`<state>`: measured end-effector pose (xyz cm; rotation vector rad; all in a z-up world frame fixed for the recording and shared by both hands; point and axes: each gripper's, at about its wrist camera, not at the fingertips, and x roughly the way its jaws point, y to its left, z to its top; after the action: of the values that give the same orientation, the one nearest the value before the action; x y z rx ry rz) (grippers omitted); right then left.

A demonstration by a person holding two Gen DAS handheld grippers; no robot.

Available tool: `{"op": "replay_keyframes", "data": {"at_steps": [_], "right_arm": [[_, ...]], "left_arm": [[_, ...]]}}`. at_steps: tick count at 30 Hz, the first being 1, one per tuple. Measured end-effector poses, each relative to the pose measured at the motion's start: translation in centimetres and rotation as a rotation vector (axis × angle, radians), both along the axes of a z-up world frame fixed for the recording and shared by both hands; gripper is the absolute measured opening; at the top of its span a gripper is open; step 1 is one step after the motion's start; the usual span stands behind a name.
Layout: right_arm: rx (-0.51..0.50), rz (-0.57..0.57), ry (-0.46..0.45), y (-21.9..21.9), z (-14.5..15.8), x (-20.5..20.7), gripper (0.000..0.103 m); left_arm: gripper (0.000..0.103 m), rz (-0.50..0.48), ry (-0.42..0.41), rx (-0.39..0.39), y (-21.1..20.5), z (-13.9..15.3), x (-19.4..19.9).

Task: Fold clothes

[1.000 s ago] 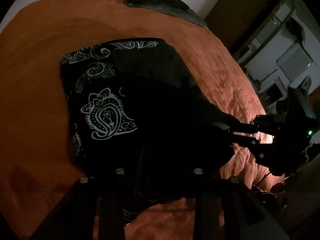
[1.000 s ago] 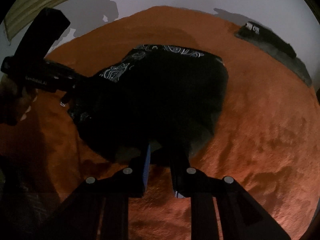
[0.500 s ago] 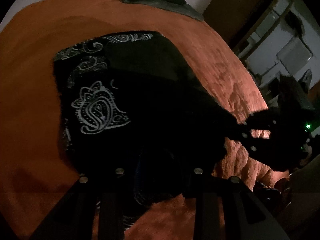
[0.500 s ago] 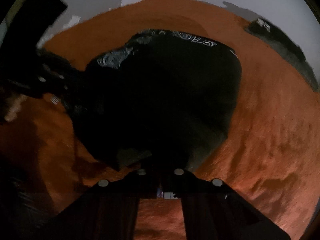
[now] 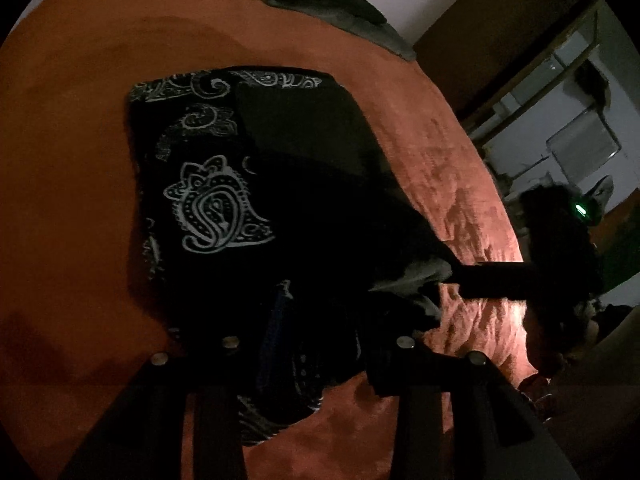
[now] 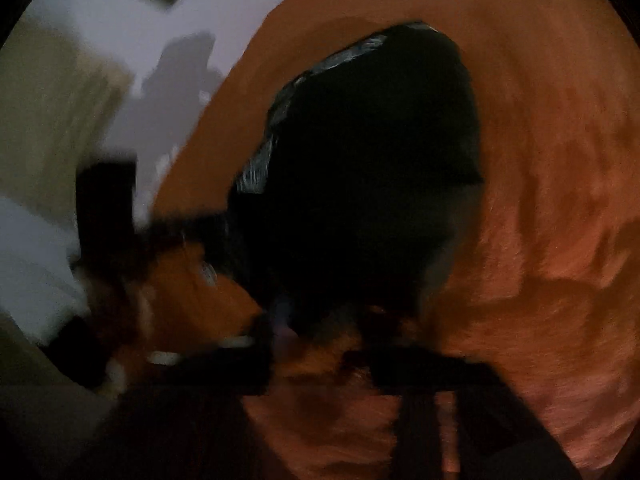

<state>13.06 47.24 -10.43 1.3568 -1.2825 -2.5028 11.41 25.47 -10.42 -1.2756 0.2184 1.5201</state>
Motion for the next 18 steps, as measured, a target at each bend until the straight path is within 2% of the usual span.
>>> {"op": "replay_keyframes", "data": {"at_steps": [2,5,7,8,9,10,18], "right_arm": [[-0.133,-0.08,-0.015,1.2,-1.4,-0.1,0.054],[-0.143,-0.118,-0.049,0.9,-2.2,-0.2,0.053],[-0.072,-0.111,-0.038,0.2,-1.7,-0.1,0.039],[-0.018,-0.092,-0.048,-0.2,-1.5,-0.2,0.023],[0.031,-0.075,-0.057,-0.5,-1.3,-0.3,0.001],[0.045,-0.07,-0.064,-0.6,-1.3,-0.2,0.001],[-0.044,-0.081,-0.079,-0.1,-2.4,2.9,0.001]], "left_arm": [[0.038,-0.003,-0.001,0.002,0.1,0.0,0.3],[0.038,-0.003,0.001,-0.002,0.3,0.0,0.5],[0.038,0.003,-0.008,0.002,0.2,0.0,0.5],[0.039,0.005,-0.018,0.007,0.2,-0.1,0.5],[0.039,0.004,-0.015,0.005,0.2,-0.1,0.6],[0.039,0.003,-0.012,0.003,0.3,-0.2,0.8],[0.039,-0.019,-0.007,-0.022,0.4,-0.8,1.7]]}}
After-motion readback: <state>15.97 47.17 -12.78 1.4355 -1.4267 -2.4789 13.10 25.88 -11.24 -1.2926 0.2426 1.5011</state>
